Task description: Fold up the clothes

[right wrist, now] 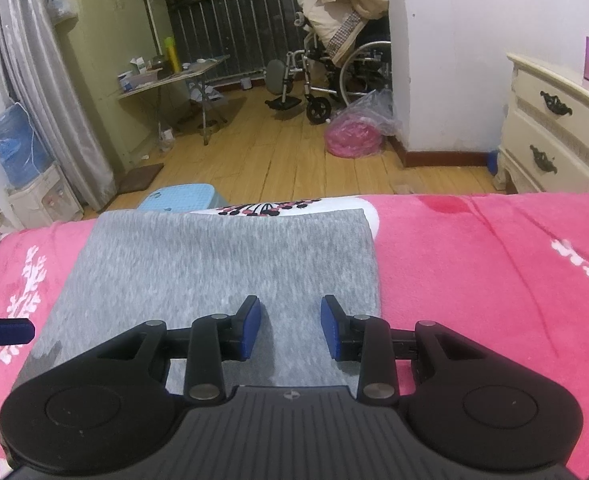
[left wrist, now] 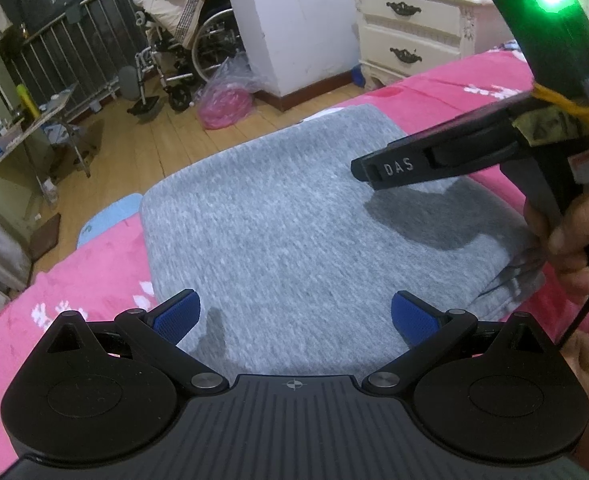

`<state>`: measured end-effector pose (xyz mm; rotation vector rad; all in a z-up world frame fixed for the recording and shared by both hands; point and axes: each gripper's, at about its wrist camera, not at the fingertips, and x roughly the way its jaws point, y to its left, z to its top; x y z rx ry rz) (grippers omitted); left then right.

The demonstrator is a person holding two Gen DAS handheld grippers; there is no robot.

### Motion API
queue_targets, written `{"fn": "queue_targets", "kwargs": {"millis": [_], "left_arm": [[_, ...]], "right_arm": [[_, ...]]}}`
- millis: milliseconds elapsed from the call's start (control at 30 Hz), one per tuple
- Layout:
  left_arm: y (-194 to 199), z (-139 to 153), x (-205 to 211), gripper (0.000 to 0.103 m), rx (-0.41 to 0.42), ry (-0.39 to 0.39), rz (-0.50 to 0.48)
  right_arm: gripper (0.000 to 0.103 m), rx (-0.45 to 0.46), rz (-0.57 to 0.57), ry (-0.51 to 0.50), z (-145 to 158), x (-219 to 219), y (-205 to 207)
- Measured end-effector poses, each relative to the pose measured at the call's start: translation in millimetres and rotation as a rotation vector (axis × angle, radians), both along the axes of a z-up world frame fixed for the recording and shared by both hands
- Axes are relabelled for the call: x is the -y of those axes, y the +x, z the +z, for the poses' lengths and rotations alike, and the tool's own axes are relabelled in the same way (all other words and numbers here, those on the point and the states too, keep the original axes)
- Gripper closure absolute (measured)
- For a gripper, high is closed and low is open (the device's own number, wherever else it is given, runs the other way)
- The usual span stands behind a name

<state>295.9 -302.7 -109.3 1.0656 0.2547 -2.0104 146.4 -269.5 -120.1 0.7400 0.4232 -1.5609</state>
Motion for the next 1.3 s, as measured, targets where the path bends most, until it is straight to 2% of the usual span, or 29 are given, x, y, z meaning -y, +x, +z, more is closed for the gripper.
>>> {"fn": "queue_targets", "kwargs": {"millis": [333, 567, 700, 800, 967, 1067, 1133, 1200, 1300], "left_arm": [[16, 9, 16, 0.000, -0.133, 0.001, 0.029], [15, -4, 42, 0.000, -0.207, 0.093, 0.039], [16, -16, 50, 0.000, -0.215, 0.154, 0.042], [18, -17, 50, 0.000, -0.220, 0.164, 0.041], [17, -15, 51, 0.000, -0.212, 0.185, 0.057], [16, -14, 52, 0.000, -0.201, 0.194, 0.068], [15, -13, 53, 0.000, -0.192, 0.201, 0.078], [14, -12, 54, 0.000, -0.182, 0.214, 0.090], [14, -11, 55, 0.000, -0.170, 0.224, 0.105]], "right_arm": [[0.066, -0.014, 0.054, 0.027, 3, 6, -4], [0.064, -0.031, 0.137, 0.131, 13, 24, -6], [0.063, -0.051, 0.165, 0.178, 18, 34, -4], [0.062, -0.077, 0.194, 0.217, 30, 43, 0], [0.062, -0.074, 0.182, 0.161, 45, 64, -2], [0.060, -0.073, 0.165, 0.176, 33, 82, -3], [0.055, -0.057, 0.158, 0.177, 24, 85, -7], [0.054, -0.033, 0.147, 0.173, 19, 85, -12], [0.047, 0.058, 0.096, 0.134, 33, 66, -29]]}}
